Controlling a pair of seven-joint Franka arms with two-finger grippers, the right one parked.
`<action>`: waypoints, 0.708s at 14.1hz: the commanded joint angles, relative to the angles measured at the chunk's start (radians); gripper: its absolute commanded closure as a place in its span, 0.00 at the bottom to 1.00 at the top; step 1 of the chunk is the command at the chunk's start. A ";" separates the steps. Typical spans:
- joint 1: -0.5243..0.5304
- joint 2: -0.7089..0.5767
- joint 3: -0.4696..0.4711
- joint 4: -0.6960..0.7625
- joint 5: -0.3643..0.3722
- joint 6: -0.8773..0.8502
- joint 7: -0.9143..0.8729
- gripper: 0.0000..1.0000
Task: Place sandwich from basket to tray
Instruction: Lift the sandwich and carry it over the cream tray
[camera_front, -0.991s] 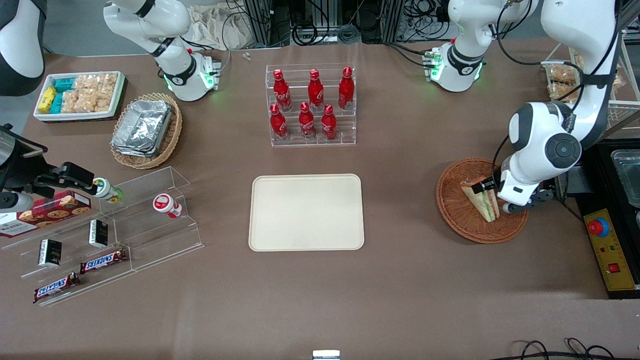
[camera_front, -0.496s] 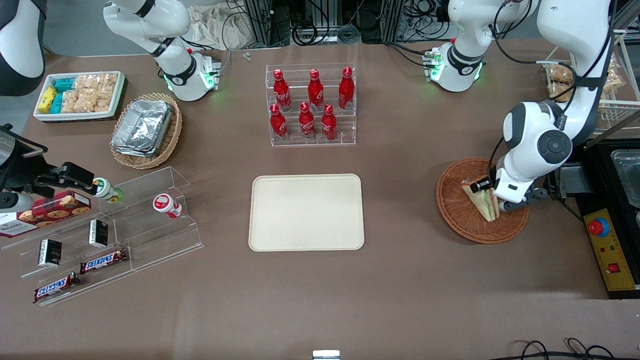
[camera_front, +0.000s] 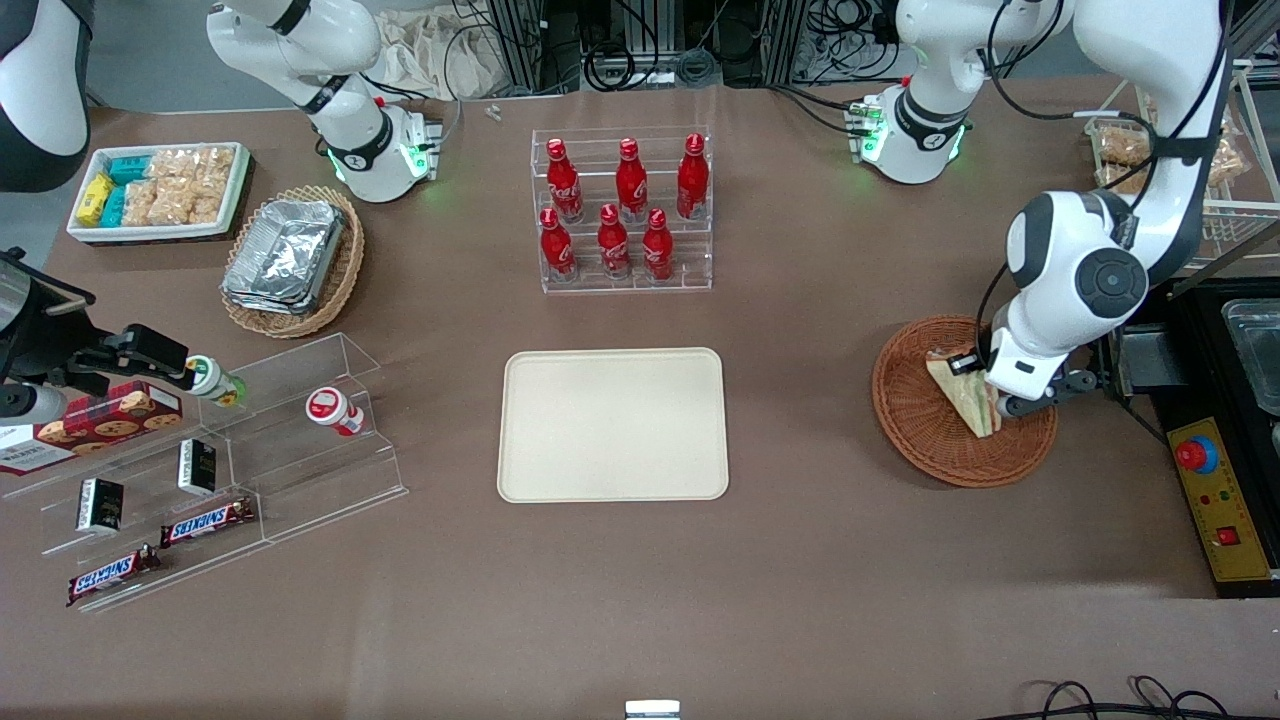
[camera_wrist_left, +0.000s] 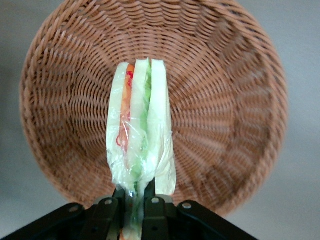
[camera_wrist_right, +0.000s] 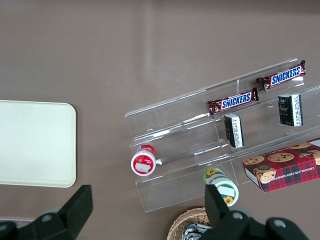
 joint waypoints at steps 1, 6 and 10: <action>-0.042 -0.078 -0.042 0.082 0.013 -0.176 -0.026 1.00; -0.052 -0.041 -0.203 0.312 -0.027 -0.354 -0.026 1.00; -0.076 -0.003 -0.316 0.332 -0.033 -0.335 -0.031 1.00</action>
